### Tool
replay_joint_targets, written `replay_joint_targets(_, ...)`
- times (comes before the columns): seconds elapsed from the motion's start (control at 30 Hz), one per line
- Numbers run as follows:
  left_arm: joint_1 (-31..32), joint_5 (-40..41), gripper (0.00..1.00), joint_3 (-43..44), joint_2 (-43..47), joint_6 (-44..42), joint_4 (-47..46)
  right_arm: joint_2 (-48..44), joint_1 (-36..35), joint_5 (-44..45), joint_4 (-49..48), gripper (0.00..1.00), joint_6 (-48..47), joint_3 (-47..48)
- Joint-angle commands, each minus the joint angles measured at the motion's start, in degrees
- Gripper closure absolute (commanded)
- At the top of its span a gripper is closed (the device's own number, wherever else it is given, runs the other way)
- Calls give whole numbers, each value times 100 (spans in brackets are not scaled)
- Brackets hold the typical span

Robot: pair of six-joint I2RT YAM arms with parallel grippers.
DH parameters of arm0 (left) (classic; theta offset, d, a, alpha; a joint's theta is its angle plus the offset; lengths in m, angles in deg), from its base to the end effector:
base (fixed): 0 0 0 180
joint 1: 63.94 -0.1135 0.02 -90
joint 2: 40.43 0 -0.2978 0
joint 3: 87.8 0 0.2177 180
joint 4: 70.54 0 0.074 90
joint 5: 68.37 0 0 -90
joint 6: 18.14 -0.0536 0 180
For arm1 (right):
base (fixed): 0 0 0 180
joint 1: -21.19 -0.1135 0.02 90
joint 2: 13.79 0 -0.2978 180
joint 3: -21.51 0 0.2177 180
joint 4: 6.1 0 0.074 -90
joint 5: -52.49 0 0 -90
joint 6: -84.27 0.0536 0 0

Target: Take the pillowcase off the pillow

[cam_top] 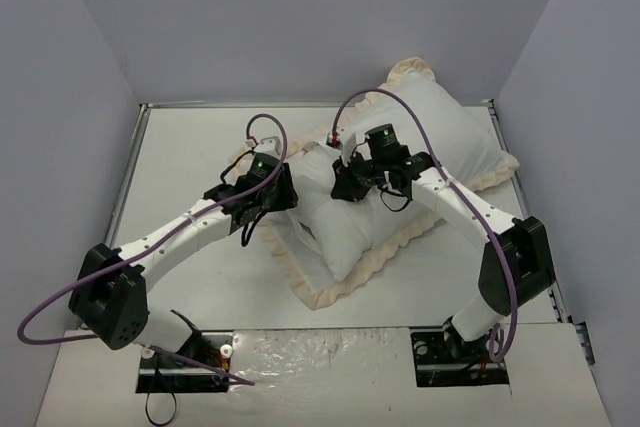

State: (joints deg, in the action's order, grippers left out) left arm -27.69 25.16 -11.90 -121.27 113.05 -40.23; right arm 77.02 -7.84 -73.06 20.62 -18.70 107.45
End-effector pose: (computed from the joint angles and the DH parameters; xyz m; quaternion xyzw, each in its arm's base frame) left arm 0.2387 -0.1709 0.3152 -0.0524 0.8862 -0.2661 0.3757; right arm 0.2833 0.1929 0.3312 -0.4369 0.7226 0.3288 0.4229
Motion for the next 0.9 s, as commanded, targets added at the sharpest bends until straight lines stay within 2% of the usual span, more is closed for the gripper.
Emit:
replay_joint_targets(0.0, -127, 315, 68, 92, 165, -278, 310, -221, 12, 242, 255, 100, -109, -137)
replay_joint_targets(0.47, -531, 254, 95, -4, 235, -489, 249, -493, 65, 75, 290, 100, -232, -401)
replay_joint_targets(0.77, -522, -177, 98, -250, 297, -331, -305, -581, 65, 13, 290, 100, -188, -463)
replay_joint_targets(0.83, -523, -353, 89, -347, 341, -261, -595, -590, 56, 4, 290, 100, -188, -480)
replay_joint_targets(0.87, -522, -518, 80, -443, 349, -226, -683, -582, 56, 4, 282, 100, -188, -480)
